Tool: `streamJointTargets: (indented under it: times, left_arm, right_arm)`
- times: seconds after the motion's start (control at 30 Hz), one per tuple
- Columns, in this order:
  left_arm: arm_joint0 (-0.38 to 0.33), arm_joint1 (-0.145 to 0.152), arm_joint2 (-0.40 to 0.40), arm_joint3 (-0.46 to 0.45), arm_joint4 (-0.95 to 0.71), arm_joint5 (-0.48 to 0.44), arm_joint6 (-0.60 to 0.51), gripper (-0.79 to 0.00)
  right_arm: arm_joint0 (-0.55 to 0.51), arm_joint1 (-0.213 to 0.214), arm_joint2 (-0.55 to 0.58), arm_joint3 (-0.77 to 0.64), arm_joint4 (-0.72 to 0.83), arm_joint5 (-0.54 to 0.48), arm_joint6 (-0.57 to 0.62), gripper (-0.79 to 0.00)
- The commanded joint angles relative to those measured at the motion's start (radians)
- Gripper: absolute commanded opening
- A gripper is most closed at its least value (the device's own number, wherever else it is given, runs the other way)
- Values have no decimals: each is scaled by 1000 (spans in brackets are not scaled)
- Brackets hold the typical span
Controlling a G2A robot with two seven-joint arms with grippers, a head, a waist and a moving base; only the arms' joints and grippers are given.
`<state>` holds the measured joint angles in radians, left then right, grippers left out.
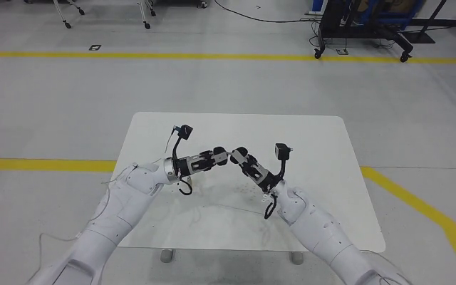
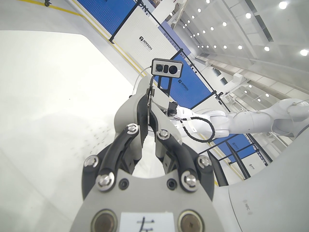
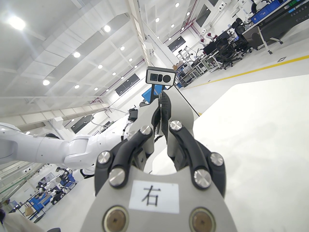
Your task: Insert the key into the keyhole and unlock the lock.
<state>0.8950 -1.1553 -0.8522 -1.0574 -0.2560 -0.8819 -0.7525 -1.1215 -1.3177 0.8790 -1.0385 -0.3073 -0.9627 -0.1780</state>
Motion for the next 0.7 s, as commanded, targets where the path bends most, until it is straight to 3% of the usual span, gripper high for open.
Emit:
streamJointTargets:
  times: [0.0, 0.07, 0.23, 0.57, 0.67]
  left_arm:
    - [1, 1, -3, 0, -12, -2, -10, -496]
    - [3, 1, -6, 0, -21, -4, -18, -459]
    - [4, 1, -12, 0, -36, -8, -36, -477]
    - [2, -1, -17, 2, -49, -6, -59, -782]
    - [0, -2, -21, 6, -44, -3, -55, -785]
  right_arm:
    - [-1, -1, 4, 0, 3, 0, 8, -785]
    - [-3, -3, 8, 0, 6, 1, 15, -785]
    - [-5, -7, 18, -2, 7, 2, 31, -785]
    - [-1, -18, 17, -3, 30, 10, 81, -785]
    - [-1, -20, 25, 0, 32, 9, 82, -785]
